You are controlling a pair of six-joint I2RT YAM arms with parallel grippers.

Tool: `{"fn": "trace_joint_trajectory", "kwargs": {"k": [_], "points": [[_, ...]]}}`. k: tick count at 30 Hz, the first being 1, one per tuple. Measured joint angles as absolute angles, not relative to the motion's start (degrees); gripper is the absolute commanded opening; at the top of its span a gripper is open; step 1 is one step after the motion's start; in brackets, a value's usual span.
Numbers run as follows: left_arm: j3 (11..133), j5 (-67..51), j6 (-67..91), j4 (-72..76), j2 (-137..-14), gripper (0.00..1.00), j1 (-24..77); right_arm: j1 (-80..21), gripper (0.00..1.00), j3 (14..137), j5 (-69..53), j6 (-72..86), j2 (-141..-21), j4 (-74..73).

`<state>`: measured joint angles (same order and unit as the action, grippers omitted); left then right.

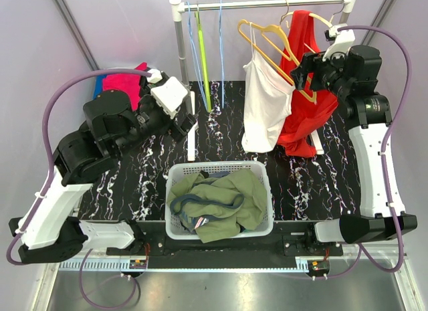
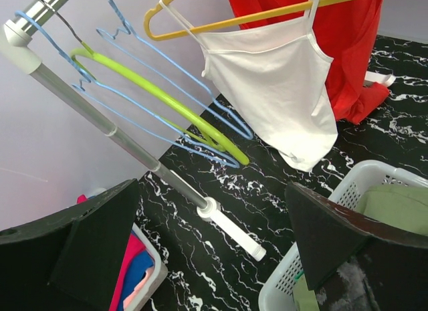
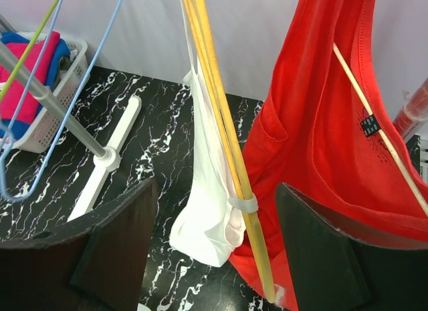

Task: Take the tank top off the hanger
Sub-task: Pick up the hanger from the clothesline.

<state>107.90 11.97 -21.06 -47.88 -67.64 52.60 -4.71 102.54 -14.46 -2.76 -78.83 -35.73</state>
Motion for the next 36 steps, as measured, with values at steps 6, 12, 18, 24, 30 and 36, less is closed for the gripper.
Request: {"fn": "trace_joint_trajectory", "kwargs": {"k": [6,12,18,24,30,36], "points": [[107.6,11.6,-20.9,-48.0,-67.1,0.99,52.6,-4.6,0.69,101.4,-16.2,-2.7,-78.9,-34.0],[107.6,11.2,-20.9,-48.0,-67.1,0.99,52.6,-4.2,0.42,100.3,-19.4,-2.5,-80.7,-32.1],[107.7,10.9,-20.9,-47.9,-67.1,0.99,52.6,-3.8,0.27,99.6,-21.6,-1.6,-82.4,-31.0],[108.4,10.7,-20.9,-47.9,-67.2,0.99,52.5,-3.7,0.21,99.2,-22.2,-1.2,-82.5,-29.5],[108.8,10.3,-20.9,-47.9,-67.3,0.99,52.4,-3.7,0.0,97.4,-23.2,-0.1,-82.5,-26.4],[108.9,9.3,-21.5,-47.9,-67.3,0.99,52.2,-3.7,0.0,92.7,-23.0,1.7,-79.8,-21.3]]}}
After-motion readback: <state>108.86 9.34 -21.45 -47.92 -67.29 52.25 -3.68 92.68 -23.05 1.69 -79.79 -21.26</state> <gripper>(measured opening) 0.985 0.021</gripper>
